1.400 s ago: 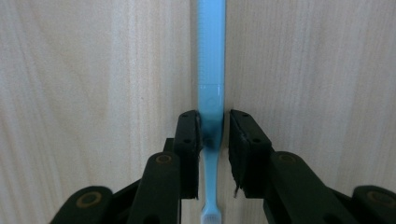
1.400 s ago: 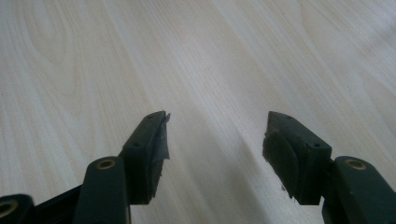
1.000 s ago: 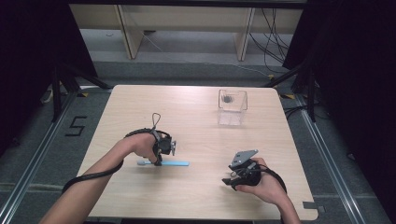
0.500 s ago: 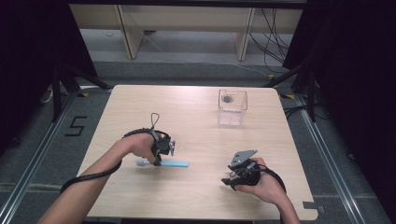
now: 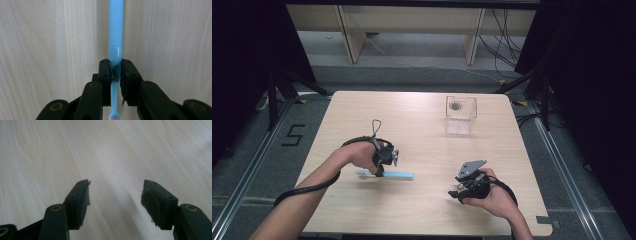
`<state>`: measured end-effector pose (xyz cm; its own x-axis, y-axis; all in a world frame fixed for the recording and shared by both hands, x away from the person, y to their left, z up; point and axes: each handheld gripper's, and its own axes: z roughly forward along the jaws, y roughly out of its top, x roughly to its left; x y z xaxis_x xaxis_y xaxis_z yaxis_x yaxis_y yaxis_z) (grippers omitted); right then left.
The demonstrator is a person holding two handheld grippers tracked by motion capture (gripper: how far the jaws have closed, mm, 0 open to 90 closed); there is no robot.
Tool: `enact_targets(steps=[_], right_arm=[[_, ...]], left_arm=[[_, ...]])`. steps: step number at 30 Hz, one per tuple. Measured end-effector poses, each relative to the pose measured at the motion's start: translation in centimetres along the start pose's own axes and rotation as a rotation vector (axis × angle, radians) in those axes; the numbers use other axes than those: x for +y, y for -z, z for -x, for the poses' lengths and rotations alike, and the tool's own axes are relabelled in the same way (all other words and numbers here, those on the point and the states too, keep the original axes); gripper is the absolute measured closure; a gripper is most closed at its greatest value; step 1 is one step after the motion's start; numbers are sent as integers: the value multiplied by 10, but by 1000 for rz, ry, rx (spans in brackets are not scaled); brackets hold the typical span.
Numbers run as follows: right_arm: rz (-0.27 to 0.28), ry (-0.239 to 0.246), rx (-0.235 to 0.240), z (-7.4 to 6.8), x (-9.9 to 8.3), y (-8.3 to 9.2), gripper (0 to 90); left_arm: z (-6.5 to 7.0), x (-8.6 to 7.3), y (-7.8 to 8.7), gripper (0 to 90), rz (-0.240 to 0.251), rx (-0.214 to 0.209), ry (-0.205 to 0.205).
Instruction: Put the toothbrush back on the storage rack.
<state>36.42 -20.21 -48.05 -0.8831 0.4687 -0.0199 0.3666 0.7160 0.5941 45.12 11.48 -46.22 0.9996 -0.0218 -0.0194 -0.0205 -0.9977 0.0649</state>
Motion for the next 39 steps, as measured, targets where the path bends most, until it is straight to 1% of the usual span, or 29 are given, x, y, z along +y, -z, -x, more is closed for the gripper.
enact_targets(steps=[1,2,4,10,11,12,13,14,15,16,17,18,19,20,21,23,24,25,26,27,28,29,32,33,34,35,37,38,39], right_arm=[[0,2,1,0,0,0,395],[-7,-28,2,-2,0,0,395],[-1,-33,-1,-3,0,-1,395],[-1,-17,-2,-4,4,-2,394],[3,-21,3,-5,5,-2,394],[-9,-17,4,-5,5,-2,394],[2,-18,7,-6,6,-3,394],[3,-5,5,-6,7,-4,394],[10,21,9,-4,8,-5,394],[7,12,3,-6,9,-5,394],[8,0,13,-8,10,-5,394],[8,28,14,-6,12,-5,394],[11,2,17,-9,13,-6,394],[10,30,12,-8,14,-6,394],[21,36,12,-8,16,-7,395],[22,50,27,-9,19,-9,395],[22,24,30,-12,20,-10,396],[25,33,28,-12,22,-10,397],[36,68,34,-11,24,-12,400],[40,44,31,-14,26,-12,402],[37,69,27,-13,28,-12,405],[51,90,24,-14,31,-14,408],[59,96,33,-17,38,-16,416],[65,104,46,-17,40,-19,419],[65,106,40,-18,43,-19,423],[67,107,53,-19,45,-21,428],[71,119,44,-21,50,-23,441],[70,113,55,-22,51,-24,447],[79,124,51,-23,54,-25,455]], left_arm=[[0,0,1,785,0,-1,1],[1,0,1,785,0,-3,3],[1,0,3,785,-2,-3,-1],[5,2,7,785,1,4,-14],[5,2,7,785,2,6,-16],[6,3,8,785,1,7,-21],[7,3,8,785,-2,2,-26],[8,4,8,785,-1,2,-28],[10,4,9,785,-3,3,-32],[11,5,9,785,-5,3,-38],[11,6,10,785,-4,3,-39],[13,7,11,785,-1,5,-43],[14,8,12,785,0,3,-48],[15,9,13,785,1,4,-52],[16,10,14,785,5,7,-58],[18,13,17,785,9,4,-66],[19,14,17,785,9,8,-71],[20,16,18,785,8,8,-79],[21,18,18,785,8,11,-83],[22,19,19,785,6,8,-91],[23,21,19,785,7,12,-94],[24,22,19,785,7,12,-100],[27,26,21,785,10,9,-107],[27,27,21,785,10,13,-115],[28,29,22,785,16,8,-114],[28,30,22,785,17,10,-119],[29,33,22,785,17,8,-124],[30,34,23,785,15,7,-127],[30,36,23,785,17,7,-130]])
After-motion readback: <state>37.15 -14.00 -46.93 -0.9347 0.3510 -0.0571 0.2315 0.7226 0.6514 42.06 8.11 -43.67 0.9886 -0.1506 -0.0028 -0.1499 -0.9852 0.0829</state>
